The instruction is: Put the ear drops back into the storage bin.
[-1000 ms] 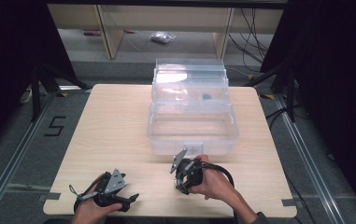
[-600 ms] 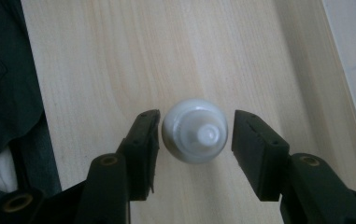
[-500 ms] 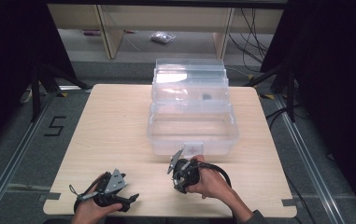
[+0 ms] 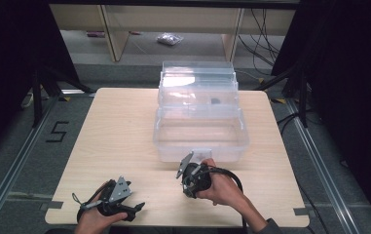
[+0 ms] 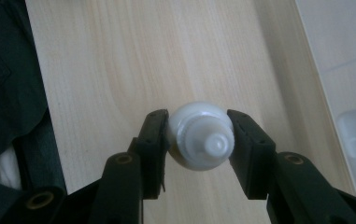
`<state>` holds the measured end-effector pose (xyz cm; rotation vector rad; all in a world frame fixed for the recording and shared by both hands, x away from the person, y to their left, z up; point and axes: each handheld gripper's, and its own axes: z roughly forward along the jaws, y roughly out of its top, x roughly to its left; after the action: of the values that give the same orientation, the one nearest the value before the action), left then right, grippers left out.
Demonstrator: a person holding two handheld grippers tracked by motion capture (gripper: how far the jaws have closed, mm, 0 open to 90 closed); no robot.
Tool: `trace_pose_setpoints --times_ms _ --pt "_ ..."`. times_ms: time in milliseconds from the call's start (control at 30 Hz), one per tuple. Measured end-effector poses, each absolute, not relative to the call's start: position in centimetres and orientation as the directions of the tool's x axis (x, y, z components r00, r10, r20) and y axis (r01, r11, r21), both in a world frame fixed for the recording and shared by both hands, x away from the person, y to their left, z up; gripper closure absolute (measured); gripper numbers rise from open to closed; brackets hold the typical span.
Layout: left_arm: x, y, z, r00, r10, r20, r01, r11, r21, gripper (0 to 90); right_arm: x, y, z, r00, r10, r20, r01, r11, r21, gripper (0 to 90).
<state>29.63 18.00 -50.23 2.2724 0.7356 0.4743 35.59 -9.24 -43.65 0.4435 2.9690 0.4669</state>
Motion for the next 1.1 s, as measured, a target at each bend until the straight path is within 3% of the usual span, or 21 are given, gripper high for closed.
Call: trace_pose_setpoints --times_ms 167,200,267,1100 --pt "29.6 18.0 -50.2 0.775 0.621 0.119 0.371 -0.598 0.711 15.9 35.7 -10.0 -42.8 -0.942 0.336 -0.031 0.309 0.897 0.316 60.2" --pt "29.6 18.0 -50.2 0.776 0.62 0.116 0.371 -0.598 0.711 15.9 36.0 -10.1 -42.8 -0.952 0.305 -0.038 0.276 0.902 0.331 60.2" --pt "29.6 18.0 -50.2 0.775 0.621 0.118 0.372 -0.599 0.71 15.9 35.9 -10.4 -42.4 -0.939 0.344 -0.027 0.318 0.894 0.315 60.2" --pt "29.6 18.0 -50.2 0.774 0.621 0.121 0.37 -0.599 0.711 15.9 37.3 -14.2 -38.4 -0.934 0.357 -0.014 0.336 0.891 0.304 60.2"
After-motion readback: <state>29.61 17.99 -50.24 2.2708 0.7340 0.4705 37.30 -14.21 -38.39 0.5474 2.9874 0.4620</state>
